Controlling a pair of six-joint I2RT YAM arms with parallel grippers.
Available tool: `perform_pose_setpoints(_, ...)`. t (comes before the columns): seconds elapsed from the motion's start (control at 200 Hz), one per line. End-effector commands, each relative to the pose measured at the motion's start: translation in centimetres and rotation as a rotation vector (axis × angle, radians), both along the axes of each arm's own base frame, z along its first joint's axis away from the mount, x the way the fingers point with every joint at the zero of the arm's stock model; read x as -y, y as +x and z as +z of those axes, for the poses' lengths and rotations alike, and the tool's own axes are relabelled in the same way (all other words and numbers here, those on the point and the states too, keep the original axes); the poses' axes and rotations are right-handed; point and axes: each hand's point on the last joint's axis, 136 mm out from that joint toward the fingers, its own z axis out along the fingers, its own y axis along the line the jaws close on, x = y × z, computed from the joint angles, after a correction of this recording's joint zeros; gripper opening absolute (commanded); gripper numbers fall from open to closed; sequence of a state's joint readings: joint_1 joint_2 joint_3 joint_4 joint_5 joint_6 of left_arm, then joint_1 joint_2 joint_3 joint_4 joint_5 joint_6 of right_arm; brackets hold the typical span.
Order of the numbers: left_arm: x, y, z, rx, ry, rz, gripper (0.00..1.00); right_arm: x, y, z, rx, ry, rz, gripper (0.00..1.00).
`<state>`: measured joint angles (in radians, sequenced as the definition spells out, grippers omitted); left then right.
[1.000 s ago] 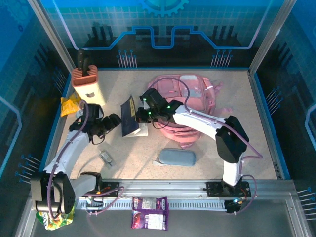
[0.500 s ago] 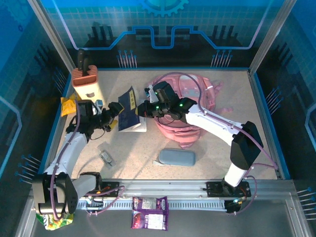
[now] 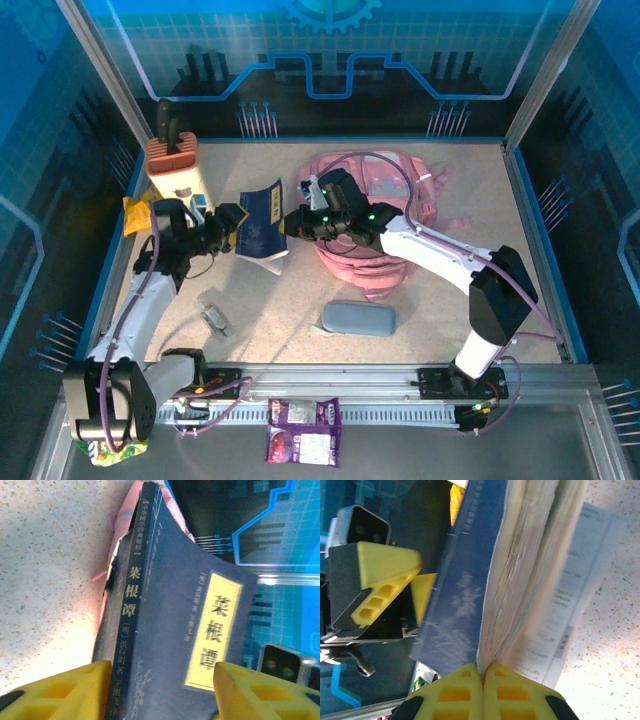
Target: Pack the student bag
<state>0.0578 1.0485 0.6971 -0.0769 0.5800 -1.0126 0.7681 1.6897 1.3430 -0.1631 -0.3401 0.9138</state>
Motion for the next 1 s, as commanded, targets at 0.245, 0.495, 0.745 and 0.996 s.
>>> perform_pose_setpoints(0.245, 0.9, -0.6, 1.9, 0.042, 0.007, -0.042, 0.21, -0.2, -0.5, 1.2, 0.029, 0.047, 0.019, 0.03)
perform_pose_setpoints(0.495, 1.0, -0.2, 3.7, 0.085, -0.007, -0.041, 0.04, 1.3, -0.8, 0.4, -0.001, 0.041, -0.006, 0.42)
perform_pose_setpoints(0.745, 2.7, 0.1, 7.8, 0.187, -0.095, -0.036, 0.01, 2.3, -0.9, 1.4, -0.09, 0.227, -0.03, 0.94)
perform_pose_setpoints(0.996, 4.9, 0.1, 9.9, 0.251, -0.12, -0.056, 0.02, 0.9, -1.0, 6.1, -0.074, 0.429, 0.028, 0.97)
